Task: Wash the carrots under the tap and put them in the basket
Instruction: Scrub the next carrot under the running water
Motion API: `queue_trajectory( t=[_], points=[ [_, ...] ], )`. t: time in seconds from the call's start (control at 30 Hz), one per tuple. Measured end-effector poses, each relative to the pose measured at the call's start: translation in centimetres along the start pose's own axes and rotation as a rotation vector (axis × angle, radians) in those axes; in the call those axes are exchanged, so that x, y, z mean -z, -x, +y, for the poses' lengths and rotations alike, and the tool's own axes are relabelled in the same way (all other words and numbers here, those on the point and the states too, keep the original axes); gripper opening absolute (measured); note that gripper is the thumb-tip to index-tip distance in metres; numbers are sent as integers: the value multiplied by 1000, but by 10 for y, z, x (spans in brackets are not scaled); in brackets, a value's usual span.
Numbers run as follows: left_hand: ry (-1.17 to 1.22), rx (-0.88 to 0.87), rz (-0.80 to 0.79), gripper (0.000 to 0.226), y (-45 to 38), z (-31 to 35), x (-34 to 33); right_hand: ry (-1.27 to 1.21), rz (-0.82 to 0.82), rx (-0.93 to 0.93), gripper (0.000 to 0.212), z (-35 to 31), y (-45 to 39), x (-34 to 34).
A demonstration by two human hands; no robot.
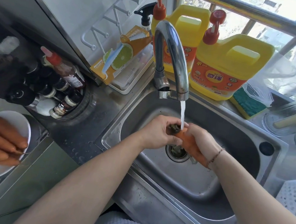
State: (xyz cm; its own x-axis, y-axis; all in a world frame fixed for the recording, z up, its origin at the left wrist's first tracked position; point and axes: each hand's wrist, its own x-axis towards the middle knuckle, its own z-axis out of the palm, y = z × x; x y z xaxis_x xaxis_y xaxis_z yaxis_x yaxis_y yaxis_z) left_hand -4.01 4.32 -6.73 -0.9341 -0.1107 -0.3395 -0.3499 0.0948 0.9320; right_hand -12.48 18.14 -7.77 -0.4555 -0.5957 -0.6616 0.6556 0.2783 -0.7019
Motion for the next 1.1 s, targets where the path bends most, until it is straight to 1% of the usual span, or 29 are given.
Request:
queue_trajectory(
  t=[0.03,0.07,0.2,0.27,0.37,0.4,0.43,0.53,0.57,0.63,0.7,0.73,0.77,0.83,0.87,0.9,0.97,1.0,1.1],
  points=[
    [1,-2,-2,51,0,1,1,11,18,3,45,-1,0,0],
    [-5,-3,-6,50,-1,1,1,18,41,5,48,-2,2,-2],
    [-43,-18,-3,44,-1,3,4,27,57,32,51,-8,7,-5],
    [-57,-20,-1,46,0,3,6,-3,34,10,54,-9,7,-4],
    [-49,-9,12,45,-1,1,8,63,25,5,66,-9,7,-5],
    [-57,-9,8,47,-1,1,9,63,22,10,67,-9,8,-5],
    [-72,-7,0,48,-2,3,9,51,12,11,63,-9,8,-4],
    [-108,6,-13,47,-3,5,11,72,-26,24,37,-11,12,-5],
    [-113,10,-12,45,-4,5,12,70,-33,36,32,-11,12,-5],
    [-123,16,-2,40,-5,4,13,54,-14,32,32,-12,11,-4],
    [-129,24,3,42,-5,4,11,35,-8,28,32,-14,12,-7],
    [-124,23,0,43,-4,4,11,30,-12,19,34,-16,14,-8],
    [-112,18,-3,44,-4,5,11,31,-5,3,39,-16,13,-7],
    [-75,6,-13,44,-3,6,12,36,5,-6,58,-13,10,-5],
    [-69,0,-19,45,-2,7,13,43,6,-13,61,-11,11,-5],
    [-73,-9,-22,46,-2,7,14,35,-7,-21,57,-11,10,-5],
    [-72,-14,-31,45,-2,7,15,42,-40,-35,35,-13,16,-8],
    [-73,-7,-32,43,-2,7,16,50,-68,-30,29,-14,19,-10],
    [-79,-9,-46,42,-2,8,17,83,-31,-19,23,-29,33,-20]
  ],
)
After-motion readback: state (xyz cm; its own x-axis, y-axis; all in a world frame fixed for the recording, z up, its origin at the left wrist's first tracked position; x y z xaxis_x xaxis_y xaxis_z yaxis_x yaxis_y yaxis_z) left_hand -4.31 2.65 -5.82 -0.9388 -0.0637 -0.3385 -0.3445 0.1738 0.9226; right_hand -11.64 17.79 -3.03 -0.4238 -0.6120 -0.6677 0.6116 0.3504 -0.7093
